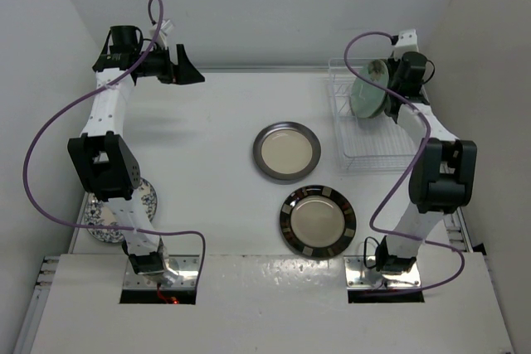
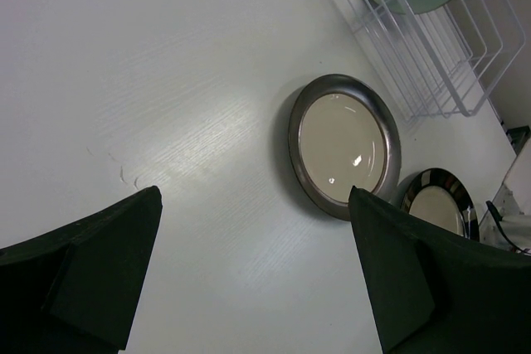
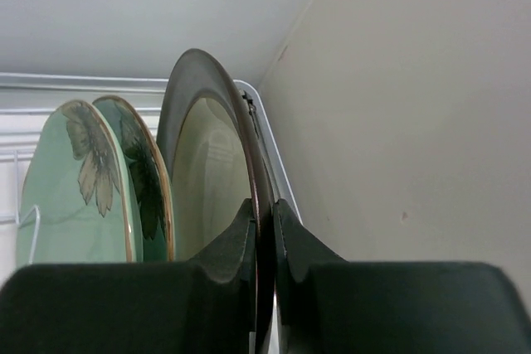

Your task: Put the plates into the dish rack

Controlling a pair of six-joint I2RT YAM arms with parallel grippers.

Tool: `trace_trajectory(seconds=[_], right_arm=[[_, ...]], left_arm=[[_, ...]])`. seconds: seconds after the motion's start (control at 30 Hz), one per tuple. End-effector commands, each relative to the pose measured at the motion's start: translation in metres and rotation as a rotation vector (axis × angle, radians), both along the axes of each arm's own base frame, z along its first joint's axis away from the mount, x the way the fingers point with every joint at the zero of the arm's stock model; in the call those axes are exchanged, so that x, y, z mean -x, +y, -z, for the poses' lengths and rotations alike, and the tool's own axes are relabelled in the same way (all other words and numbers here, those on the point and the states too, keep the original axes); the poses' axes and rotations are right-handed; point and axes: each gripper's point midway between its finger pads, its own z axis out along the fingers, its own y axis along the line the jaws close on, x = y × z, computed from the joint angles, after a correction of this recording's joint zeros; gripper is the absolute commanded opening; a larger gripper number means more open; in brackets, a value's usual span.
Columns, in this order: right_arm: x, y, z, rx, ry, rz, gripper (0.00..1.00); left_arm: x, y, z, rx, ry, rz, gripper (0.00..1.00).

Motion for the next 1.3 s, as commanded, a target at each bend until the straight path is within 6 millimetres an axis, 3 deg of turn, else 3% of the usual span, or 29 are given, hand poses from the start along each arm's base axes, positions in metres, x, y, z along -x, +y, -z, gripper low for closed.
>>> trace_trajectory(seconds=[0.0, 0.17, 0.2, 0.3, 0.37, 0.5, 0.53, 0.6, 0.63, 0.7, 0.73, 0.8, 0.87, 0.93, 0.97, 1.03, 1.07, 1.1, 1.13, 1.17, 1.23, 1.27], right_arm=[[-0.017, -0.003, -0.055, -0.038, -0.201, 0.018, 0.12], [-0.018, -0.006, -0.065, -0.04, -0.204, 0.029, 0.31], [-0.017, -0.007, -0.065, -0.037, -0.198, 0.033, 0.4], [-0.015, -0.006, -0.076, -0.038, -0.215, 0.033, 0.42], [-0.011, -0.004, -0.089, -0.061, -0.246, 0.031, 0.45], [0.003, -0.001, -0.134, -0.115, -0.332, 0.039, 0.73], [0.005, -0.002, -0.131, -0.125, -0.301, 0.046, 0.77], [0.009, 0.003, -0.159, -0.163, -0.309, 0.031, 0.85], [0.012, 0.008, -0.141, -0.187, -0.211, 0.018, 0.91], [0.015, 0.015, -0.164, -0.215, -0.243, -0.019, 0.96], [0.02, 0.019, -0.142, -0.243, -0.141, -0.022, 1.0], [0.023, 0.033, -0.157, -0.299, -0.147, -0.084, 1.0], [0.035, 0.056, -0.135, -0.418, -0.062, -0.148, 1.0], [0.055, 0.077, -0.136, -0.524, -0.06, -0.185, 1.0], [0.066, 0.094, -0.101, -0.579, 0.019, -0.227, 1.0], [0.081, 0.124, -0.087, -0.629, 0.058, -0.271, 1.0], [0.093, 0.128, -0.045, -0.645, 0.145, -0.235, 1.0], [0.099, 0.131, -0.036, -0.636, 0.161, -0.217, 1.0], [0.111, 0.151, -0.04, -0.631, 0.164, -0.253, 1.0], [0.122, 0.152, -0.014, -0.652, 0.21, -0.212, 1.0], [0.137, 0.16, -0.022, -0.687, 0.185, -0.231, 1.0], [0.147, 0.163, -0.014, -0.711, 0.199, -0.229, 1.0]], left_arm=[[0.008, 0.001, -0.031, -0.021, -0.096, 0.008, 1.0], [0.009, 0.003, -0.025, -0.03, -0.082, 0.004, 1.0], [0.009, 0.003, -0.025, -0.036, -0.089, 0.007, 1.0], [0.01, 0.003, -0.024, -0.034, -0.08, 0.008, 1.0], [0.01, 0.003, -0.024, -0.034, -0.08, 0.008, 1.0], [0.01, 0.012, -0.013, -0.1, -0.074, -0.014, 1.0], [0.009, 0.014, -0.008, -0.14, -0.07, -0.028, 1.0], [0.013, 0.008, 0.004, -0.216, -0.067, 0.004, 1.0], [0.016, 0.005, 0.011, -0.246, -0.058, 0.019, 1.0], [0.022, -0.005, 0.021, -0.293, -0.049, 0.057, 1.0], [0.027, -0.005, 0.027, -0.304, -0.034, 0.074, 1.0], [0.032, -0.013, 0.035, -0.292, -0.014, 0.099, 1.0], [0.039, -0.018, 0.046, -0.285, 0.017, 0.125, 1.0], [0.044, -0.022, 0.055, -0.295, 0.029, 0.151, 1.0], [0.049, -0.027, 0.065, -0.309, 0.046, 0.17, 1.0], [0.059, -0.042, 0.077, -0.322, 0.073, 0.215, 1.0], [0.066, -0.047, 0.089, -0.334, 0.098, 0.238, 1.0], [0.071, -0.054, 0.099, -0.334, 0.123, 0.261, 0.98], [0.077, -0.065, 0.112, -0.354, 0.149, 0.299, 0.97], [0.08, -0.068, 0.122, -0.377, 0.171, 0.307, 0.97], [0.087, -0.082, 0.137, -0.393, 0.195, 0.353, 0.97], [0.085, -0.085, 0.152, -0.404, 0.221, 0.364, 0.97]])
